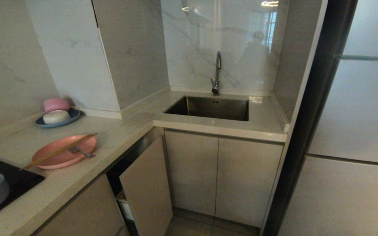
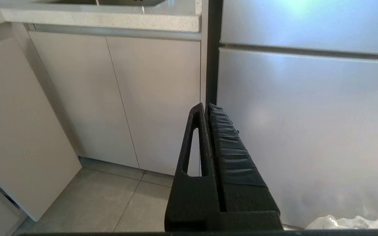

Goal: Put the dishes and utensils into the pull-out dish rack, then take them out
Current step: Open the cupboard

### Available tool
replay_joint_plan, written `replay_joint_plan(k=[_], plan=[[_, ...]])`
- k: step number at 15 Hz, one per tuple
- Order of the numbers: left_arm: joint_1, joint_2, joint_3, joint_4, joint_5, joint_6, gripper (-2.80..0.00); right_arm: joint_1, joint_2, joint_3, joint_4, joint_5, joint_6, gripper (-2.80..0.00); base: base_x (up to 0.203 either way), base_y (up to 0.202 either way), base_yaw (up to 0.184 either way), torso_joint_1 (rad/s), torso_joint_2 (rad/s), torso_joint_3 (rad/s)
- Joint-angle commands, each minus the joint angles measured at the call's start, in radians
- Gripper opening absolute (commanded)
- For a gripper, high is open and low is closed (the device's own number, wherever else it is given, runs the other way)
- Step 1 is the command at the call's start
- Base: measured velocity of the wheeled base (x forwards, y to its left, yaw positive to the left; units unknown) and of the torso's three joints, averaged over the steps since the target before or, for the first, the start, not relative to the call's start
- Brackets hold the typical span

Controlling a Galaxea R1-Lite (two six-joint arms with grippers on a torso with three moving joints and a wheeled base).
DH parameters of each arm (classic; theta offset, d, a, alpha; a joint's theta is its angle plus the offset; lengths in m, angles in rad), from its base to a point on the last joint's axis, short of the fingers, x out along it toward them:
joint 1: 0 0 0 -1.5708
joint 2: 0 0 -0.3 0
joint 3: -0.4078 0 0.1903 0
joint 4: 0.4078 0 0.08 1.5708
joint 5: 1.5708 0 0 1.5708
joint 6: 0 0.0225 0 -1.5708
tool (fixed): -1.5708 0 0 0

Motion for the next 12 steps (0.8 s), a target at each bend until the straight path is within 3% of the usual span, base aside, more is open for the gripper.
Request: replay_joint_plan(k=[1,12], plan=[[0.000,0.001,0.006,-0.001,0.000,0.001,-2.80,0.000,0.001,0.000,0.000,0.000,0.001,-2.80,0.000,0.000,0.000,-0.175,0.42,0.248],[0.000,0.001,0.006,-0.001,0.000,0.001,-2.80,0.000,0.001,0.000,0.000,0.000,0.001,-2.80,0.000,0.000,0.000,-0.192,0.49,0.301]])
